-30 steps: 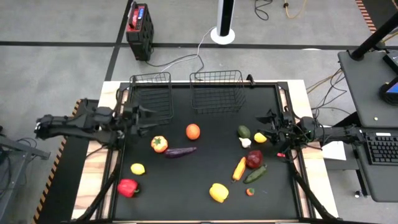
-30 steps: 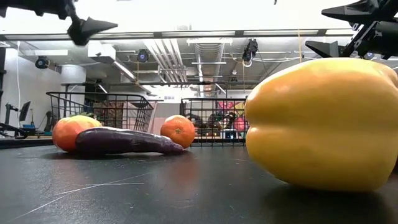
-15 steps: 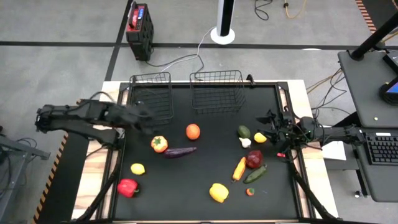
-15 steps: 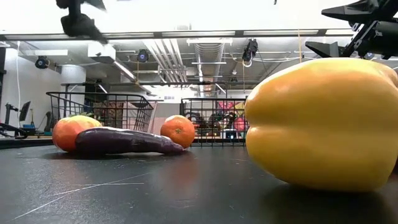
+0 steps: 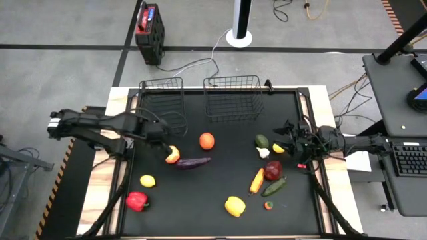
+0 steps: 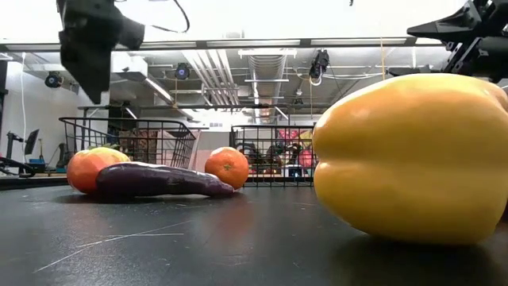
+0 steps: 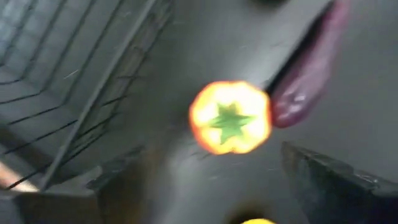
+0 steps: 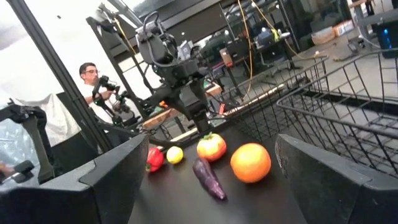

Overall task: Sort produce into baskets
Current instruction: Adjust the black wire basket

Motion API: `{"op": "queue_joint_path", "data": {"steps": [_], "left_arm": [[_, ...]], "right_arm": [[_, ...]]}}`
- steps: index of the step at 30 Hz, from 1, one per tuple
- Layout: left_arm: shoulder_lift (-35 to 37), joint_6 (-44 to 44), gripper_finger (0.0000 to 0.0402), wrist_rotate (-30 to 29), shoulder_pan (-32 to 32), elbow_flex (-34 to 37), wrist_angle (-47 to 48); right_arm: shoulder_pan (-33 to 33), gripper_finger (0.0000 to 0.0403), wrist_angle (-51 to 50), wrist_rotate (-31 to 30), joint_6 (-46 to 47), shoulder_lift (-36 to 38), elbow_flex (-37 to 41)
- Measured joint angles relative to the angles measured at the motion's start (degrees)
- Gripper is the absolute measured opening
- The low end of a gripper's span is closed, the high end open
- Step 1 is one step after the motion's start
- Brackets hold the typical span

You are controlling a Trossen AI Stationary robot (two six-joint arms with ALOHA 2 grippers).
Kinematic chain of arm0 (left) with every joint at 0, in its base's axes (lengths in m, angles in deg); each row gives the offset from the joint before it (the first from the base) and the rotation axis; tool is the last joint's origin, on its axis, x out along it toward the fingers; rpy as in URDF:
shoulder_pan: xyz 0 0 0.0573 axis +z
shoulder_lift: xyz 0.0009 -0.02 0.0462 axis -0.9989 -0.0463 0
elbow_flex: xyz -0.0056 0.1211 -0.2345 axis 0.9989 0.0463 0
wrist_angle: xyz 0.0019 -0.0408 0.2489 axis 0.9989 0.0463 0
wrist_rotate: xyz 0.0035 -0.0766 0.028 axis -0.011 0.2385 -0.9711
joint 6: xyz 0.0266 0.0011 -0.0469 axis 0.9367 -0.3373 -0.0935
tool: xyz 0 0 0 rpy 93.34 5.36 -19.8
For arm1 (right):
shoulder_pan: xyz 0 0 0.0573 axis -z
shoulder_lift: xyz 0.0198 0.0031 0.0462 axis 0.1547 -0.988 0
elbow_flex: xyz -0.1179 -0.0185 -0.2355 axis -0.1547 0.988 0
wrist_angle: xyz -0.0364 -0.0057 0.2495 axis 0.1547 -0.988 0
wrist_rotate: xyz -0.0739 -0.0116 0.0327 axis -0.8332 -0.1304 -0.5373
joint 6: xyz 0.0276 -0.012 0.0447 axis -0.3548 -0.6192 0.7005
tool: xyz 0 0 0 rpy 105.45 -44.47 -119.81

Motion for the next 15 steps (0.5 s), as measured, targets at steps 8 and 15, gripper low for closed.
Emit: {"op": "queue_joint_path", "data": {"steps": [8,15], "left_arm": [[-5.9,6.7,0.0087,-2.5,0.1,0.1,3.6],[-6.8,8.1,0.002,-6.4,0.4,0.4,6.3]], "right_arm": [[0.0,0.0343,-0.7,0.0,0.7,0.0,0.0],[0.0,0.0343,-0.7,0.0,0.8,0.0,0.0]]}}
